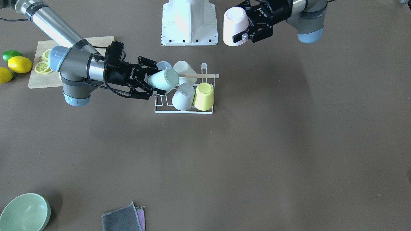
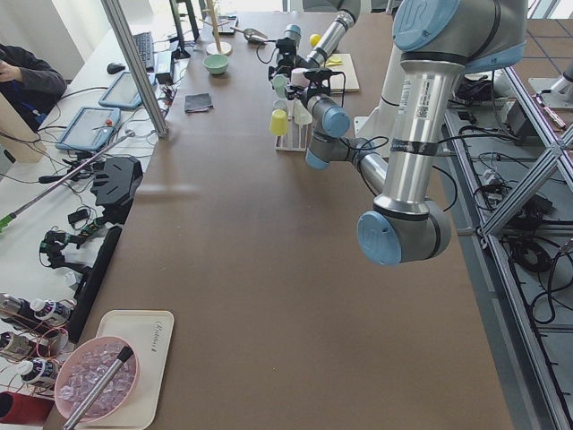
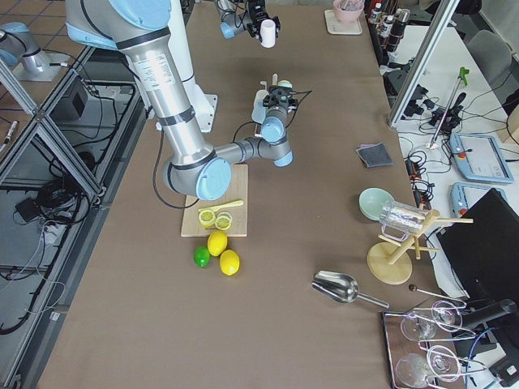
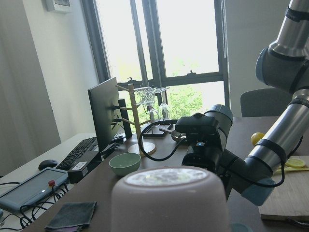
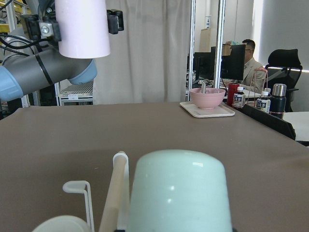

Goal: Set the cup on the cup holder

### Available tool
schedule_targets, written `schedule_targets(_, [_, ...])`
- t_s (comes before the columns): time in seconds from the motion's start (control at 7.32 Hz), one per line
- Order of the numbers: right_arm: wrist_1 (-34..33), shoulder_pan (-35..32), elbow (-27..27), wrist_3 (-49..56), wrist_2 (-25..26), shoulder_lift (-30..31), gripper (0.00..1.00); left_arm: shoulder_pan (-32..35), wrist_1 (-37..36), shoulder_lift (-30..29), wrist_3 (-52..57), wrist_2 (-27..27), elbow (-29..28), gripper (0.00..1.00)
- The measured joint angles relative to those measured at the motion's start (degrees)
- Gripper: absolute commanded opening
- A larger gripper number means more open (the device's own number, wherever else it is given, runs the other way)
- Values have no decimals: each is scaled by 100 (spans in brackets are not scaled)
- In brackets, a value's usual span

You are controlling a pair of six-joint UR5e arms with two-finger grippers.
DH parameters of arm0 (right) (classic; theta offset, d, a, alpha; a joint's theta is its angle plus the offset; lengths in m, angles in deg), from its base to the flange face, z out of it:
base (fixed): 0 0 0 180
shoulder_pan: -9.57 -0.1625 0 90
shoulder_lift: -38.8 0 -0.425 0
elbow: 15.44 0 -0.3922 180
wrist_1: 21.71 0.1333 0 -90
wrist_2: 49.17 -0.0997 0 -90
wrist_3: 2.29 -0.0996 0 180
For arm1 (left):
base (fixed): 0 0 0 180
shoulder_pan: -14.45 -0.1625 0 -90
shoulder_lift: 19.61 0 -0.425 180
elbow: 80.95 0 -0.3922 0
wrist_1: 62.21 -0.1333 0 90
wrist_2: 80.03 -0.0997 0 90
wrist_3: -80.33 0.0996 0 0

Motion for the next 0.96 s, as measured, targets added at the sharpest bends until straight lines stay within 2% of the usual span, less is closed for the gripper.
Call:
schedule_targets(0.41, [33, -26, -21, 3, -28, 94, 34, -420, 449, -358, 17, -396, -762, 16])
schedule_targets(0.55, [40, -32, -30, -7, -31, 118, 45, -493, 480, -510, 29, -529, -973, 16])
schedule_targets(0.68, [43, -44, -41, -31, -32, 134, 99, -532, 472, -674, 41, -595, -1150, 16])
schedule_targets(0.96, [47, -82, -76, -67, -17, 184, 100, -578, 441, -995, 54, -631, -1493, 16])
